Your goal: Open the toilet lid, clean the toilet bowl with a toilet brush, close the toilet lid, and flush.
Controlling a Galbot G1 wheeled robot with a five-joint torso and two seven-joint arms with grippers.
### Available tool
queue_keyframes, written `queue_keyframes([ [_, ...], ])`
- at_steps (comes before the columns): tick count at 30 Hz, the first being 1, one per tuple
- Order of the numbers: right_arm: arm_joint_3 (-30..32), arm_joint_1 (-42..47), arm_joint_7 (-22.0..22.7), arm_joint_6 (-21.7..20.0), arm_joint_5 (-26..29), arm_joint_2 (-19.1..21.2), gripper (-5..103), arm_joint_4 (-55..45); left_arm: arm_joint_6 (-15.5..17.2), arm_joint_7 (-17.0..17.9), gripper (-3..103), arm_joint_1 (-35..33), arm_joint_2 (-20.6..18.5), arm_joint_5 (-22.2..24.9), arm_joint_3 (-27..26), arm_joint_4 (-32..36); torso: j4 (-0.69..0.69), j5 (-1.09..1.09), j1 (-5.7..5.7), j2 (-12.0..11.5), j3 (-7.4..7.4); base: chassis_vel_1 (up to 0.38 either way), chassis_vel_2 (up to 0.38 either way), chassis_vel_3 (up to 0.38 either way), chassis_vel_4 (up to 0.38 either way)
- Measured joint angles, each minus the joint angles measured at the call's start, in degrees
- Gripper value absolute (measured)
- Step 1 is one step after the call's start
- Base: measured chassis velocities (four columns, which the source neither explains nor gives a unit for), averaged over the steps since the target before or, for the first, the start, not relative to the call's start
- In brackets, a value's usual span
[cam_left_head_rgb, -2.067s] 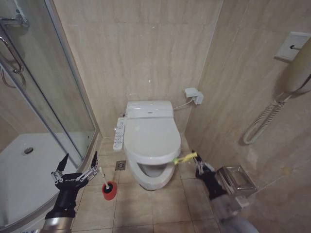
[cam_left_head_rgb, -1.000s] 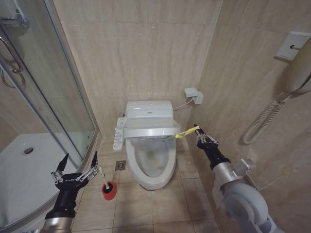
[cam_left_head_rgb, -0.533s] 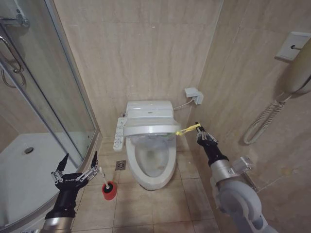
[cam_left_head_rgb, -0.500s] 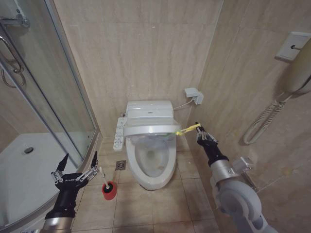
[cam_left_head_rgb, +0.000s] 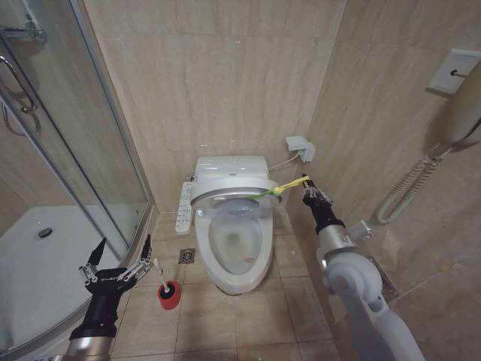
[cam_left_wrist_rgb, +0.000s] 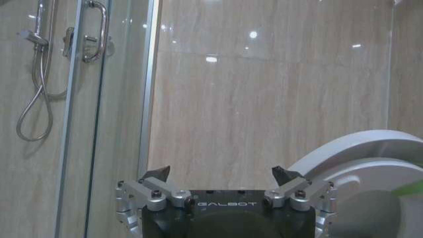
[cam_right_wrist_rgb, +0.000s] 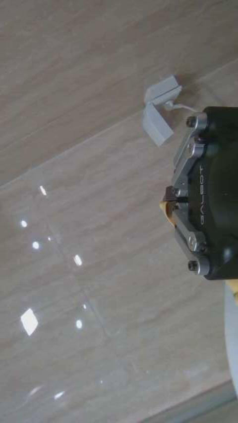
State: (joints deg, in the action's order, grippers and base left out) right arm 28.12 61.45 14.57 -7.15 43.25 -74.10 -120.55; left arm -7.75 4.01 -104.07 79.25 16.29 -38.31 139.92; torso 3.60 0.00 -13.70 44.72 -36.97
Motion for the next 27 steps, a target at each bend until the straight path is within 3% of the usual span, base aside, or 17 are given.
queue_keyframes([
  [27, -4.85, -22.66, 0.99, 2.08, 2.79, -2.88, 1, 19.73, 0.00, 0.00, 100, 0.00, 0.00, 0.00, 0.00, 0.00, 0.00, 0.00, 0.00, 0.00, 0.00, 0.000, 0.000, 0.000, 0.000],
])
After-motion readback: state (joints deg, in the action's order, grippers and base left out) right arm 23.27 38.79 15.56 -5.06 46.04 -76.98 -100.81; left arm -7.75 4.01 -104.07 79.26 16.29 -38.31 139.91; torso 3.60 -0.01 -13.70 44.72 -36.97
